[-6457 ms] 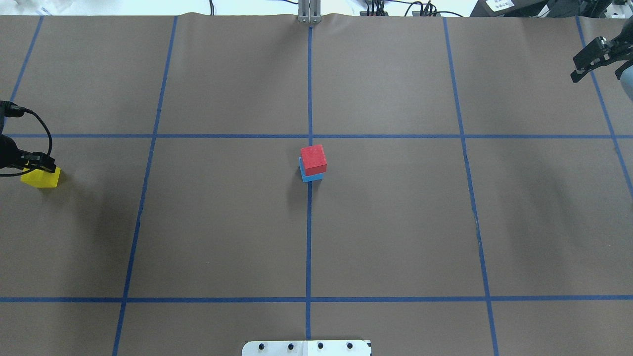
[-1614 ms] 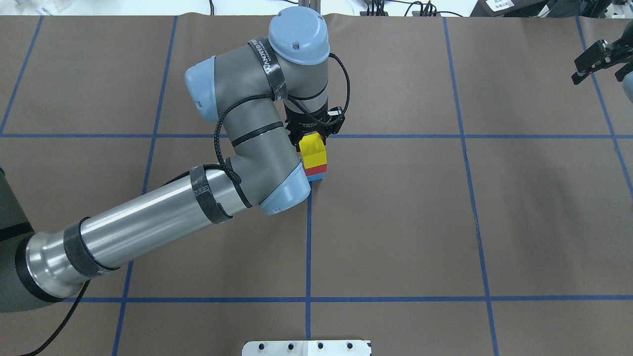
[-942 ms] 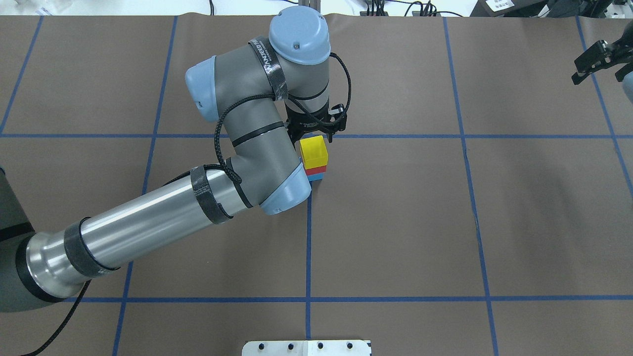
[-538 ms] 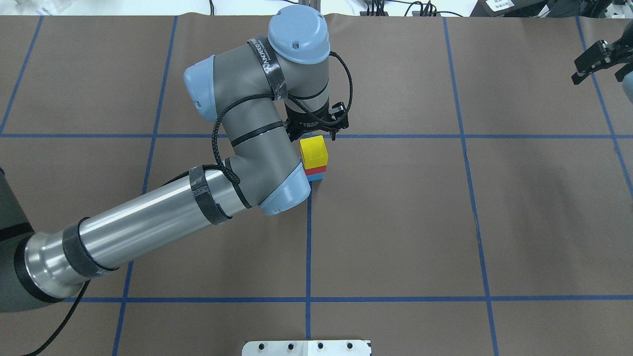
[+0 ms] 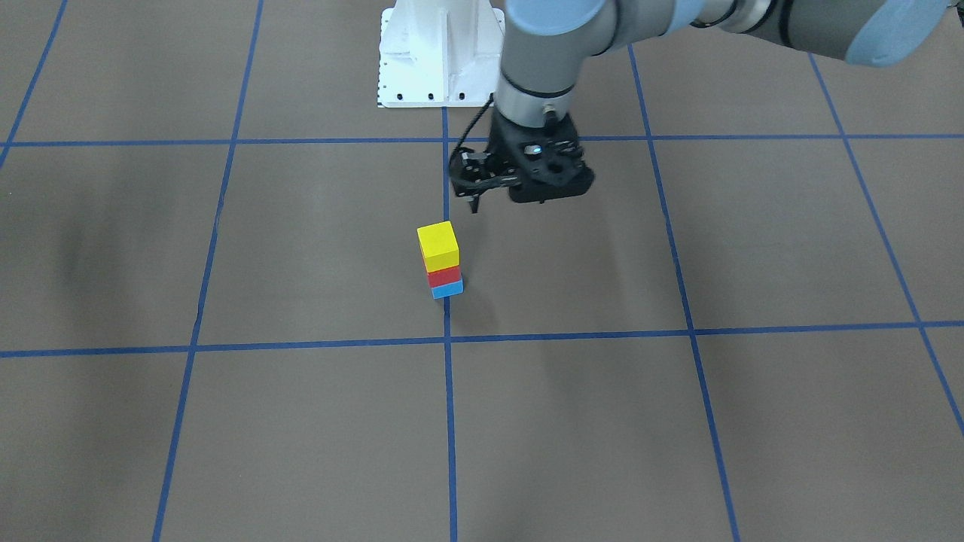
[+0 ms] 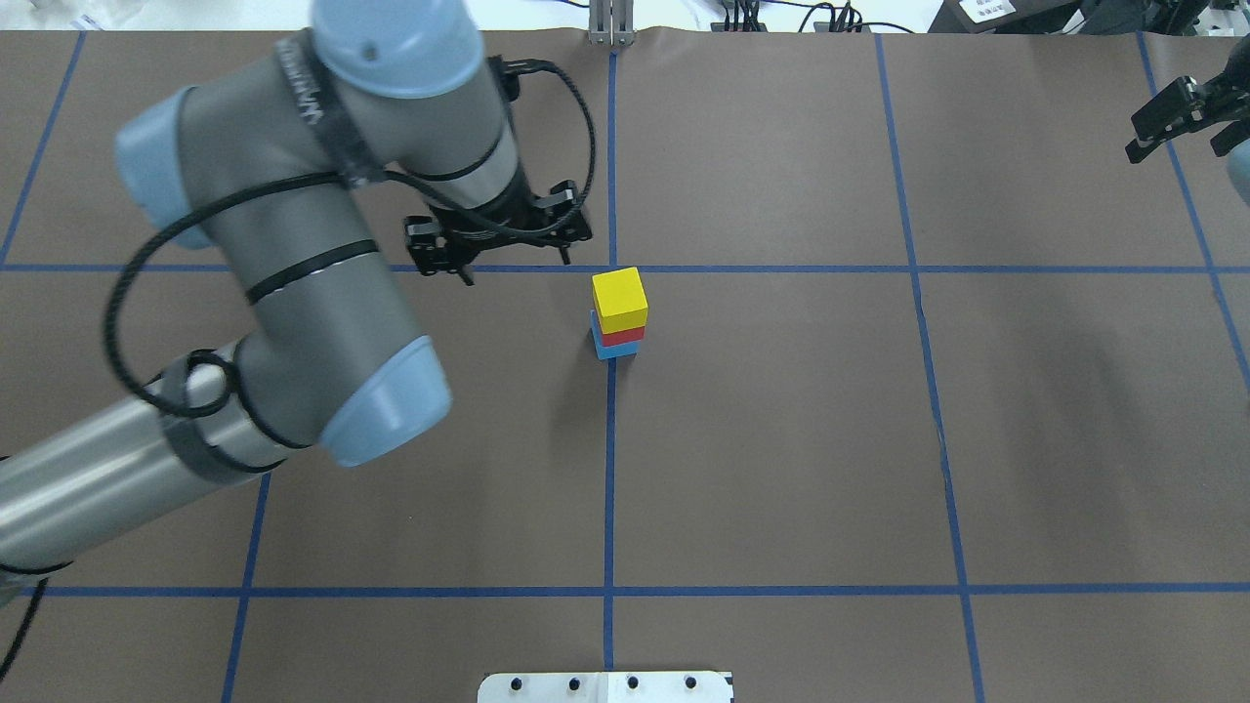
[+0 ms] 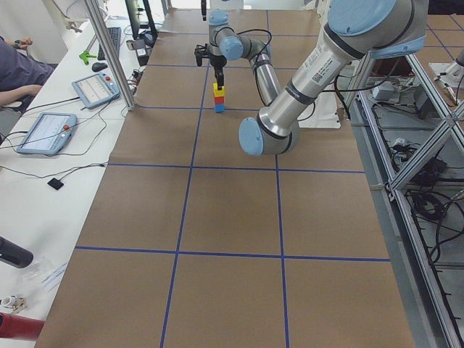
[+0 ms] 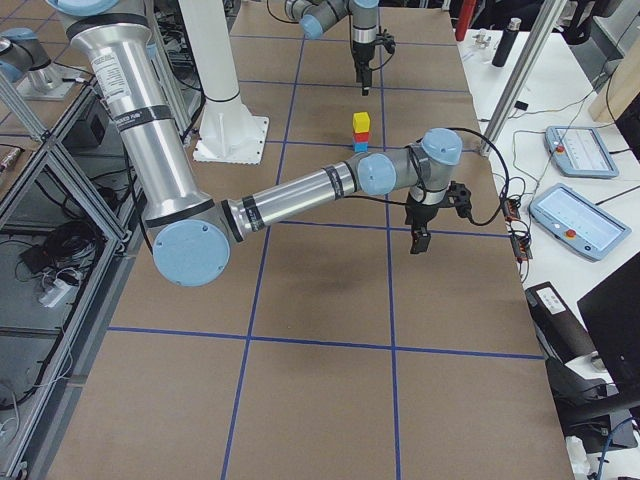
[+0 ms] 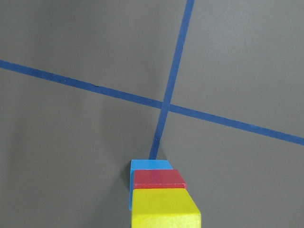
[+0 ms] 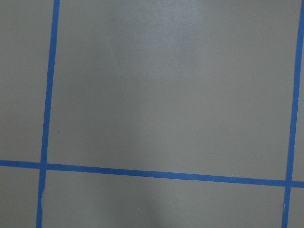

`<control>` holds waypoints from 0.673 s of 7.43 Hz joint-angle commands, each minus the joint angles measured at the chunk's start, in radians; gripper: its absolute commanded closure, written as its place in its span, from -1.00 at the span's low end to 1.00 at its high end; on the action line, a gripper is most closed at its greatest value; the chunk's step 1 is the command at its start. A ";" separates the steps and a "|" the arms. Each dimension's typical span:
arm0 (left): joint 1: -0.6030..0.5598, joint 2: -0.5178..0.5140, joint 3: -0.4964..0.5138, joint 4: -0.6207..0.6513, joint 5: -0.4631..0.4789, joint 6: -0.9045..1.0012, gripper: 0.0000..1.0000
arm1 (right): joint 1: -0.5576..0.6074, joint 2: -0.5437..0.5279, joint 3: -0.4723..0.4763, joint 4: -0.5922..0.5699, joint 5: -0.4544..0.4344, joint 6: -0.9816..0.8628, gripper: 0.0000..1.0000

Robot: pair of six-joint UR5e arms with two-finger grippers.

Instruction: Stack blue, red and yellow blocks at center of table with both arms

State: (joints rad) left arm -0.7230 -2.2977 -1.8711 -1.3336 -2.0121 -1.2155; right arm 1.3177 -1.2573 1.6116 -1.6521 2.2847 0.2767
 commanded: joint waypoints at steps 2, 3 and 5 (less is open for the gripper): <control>-0.265 0.384 -0.160 -0.005 -0.014 0.546 -1.00 | 0.070 -0.114 -0.082 0.260 0.011 0.004 -1.00; -0.377 0.447 -0.095 -0.012 -0.017 0.826 -1.00 | 0.119 -0.119 -0.090 0.235 0.071 0.004 -1.00; -0.603 0.506 0.080 -0.082 -0.177 1.162 -1.00 | 0.182 -0.122 -0.078 0.151 0.133 0.003 -1.00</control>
State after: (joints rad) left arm -1.1846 -1.8435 -1.8925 -1.3676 -2.0874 -0.2631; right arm 1.4619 -1.3747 1.5303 -1.4648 2.3866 0.2795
